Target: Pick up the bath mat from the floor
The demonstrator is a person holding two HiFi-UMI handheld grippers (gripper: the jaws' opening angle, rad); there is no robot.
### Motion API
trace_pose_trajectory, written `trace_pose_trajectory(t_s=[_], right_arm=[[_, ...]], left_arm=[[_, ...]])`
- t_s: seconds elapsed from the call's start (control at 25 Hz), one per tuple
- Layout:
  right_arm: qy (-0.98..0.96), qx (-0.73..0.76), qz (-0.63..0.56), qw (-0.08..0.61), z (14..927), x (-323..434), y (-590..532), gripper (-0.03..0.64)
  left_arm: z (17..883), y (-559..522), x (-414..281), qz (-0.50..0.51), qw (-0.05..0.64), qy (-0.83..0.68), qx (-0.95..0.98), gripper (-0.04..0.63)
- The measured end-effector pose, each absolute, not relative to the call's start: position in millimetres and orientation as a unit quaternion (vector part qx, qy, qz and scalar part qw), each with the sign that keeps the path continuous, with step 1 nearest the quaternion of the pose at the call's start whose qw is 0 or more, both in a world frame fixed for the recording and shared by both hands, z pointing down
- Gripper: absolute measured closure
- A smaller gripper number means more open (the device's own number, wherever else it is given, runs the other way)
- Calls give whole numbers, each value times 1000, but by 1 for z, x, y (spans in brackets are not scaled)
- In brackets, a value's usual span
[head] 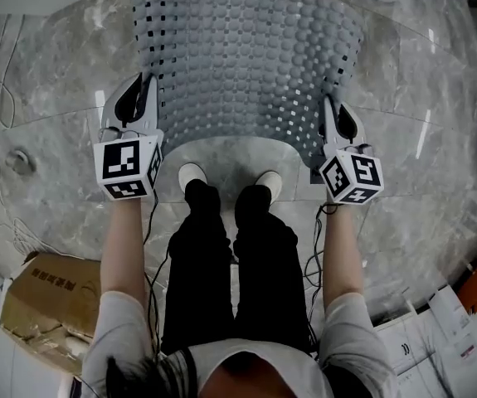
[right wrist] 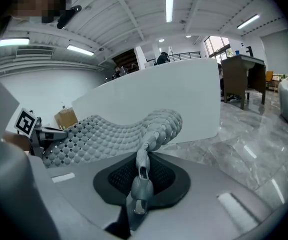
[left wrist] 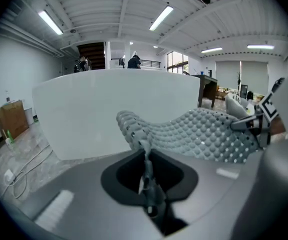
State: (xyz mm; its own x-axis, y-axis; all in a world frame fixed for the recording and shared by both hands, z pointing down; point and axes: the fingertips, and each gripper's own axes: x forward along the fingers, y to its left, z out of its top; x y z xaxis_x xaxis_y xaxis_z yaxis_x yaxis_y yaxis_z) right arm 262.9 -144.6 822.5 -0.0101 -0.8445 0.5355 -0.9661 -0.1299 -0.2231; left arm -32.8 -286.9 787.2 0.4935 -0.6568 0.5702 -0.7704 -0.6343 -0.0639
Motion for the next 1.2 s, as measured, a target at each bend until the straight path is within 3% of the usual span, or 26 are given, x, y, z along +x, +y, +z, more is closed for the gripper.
trace_pose_trajectory(t_s=[0.84,1.2], right_arm=[[-660,705,249,78,431,257,-134,580],[-662,713,220,67,312,252,-113,580]], left_arm=[[399,-262,-35,229,80,-431,869,557],[282,-243,-39,210,55,-426,878,557]])
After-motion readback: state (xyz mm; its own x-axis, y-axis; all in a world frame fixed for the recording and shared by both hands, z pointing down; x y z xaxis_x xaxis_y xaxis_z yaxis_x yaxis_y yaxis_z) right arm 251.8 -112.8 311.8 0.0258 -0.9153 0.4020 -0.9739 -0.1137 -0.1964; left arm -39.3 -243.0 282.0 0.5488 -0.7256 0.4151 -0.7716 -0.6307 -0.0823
